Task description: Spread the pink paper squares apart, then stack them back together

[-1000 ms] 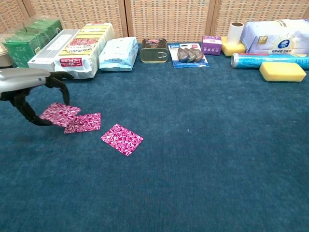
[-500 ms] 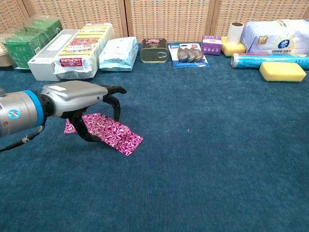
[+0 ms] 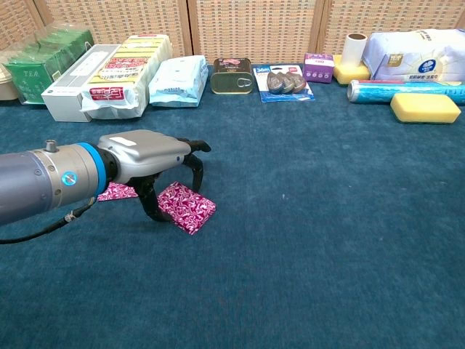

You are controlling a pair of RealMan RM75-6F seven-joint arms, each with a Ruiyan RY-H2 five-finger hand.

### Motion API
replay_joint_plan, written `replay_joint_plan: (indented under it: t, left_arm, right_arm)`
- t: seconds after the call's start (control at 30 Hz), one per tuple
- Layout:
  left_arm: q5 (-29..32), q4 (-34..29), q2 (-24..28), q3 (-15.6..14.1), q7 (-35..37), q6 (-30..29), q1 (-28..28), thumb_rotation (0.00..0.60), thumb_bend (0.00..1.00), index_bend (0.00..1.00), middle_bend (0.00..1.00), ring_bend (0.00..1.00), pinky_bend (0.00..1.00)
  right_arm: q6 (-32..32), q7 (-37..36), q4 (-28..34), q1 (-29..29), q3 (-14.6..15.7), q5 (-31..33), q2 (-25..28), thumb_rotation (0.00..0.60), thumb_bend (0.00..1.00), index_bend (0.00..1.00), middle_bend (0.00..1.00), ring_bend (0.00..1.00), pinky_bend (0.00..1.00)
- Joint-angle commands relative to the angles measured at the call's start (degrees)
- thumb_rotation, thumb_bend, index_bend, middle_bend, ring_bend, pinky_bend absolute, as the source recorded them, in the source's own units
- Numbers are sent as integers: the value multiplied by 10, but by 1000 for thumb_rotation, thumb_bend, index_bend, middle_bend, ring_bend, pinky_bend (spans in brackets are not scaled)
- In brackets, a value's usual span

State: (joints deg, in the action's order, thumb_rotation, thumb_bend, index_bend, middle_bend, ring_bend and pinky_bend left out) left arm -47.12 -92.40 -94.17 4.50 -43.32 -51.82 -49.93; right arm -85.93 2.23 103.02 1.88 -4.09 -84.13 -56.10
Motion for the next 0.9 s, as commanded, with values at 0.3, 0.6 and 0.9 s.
replay_joint_plan:
  t: [0.3, 0.6, 0.9]
  left_arm:
    - [17, 9, -9, -5, -1, -9, -13, 600, 225, 383, 0, 40, 134]
    - [27, 7, -9, -10, -1, -16, -18, 600, 226, 383, 0, 40, 134]
    - [35, 5, -9, -15, -2, -19, -24, 600, 223, 383, 0, 40, 134]
  right_arm:
    - [0, -3, 0, 0, 0, -1, 2, 600, 0, 102, 0, 0, 0]
    - [-1, -5, 0, 0, 0, -2, 2, 600, 0, 102, 0, 0, 0]
    - [-1, -6, -1, -1, -1, -1, 3, 600, 0, 102, 0, 0, 0]
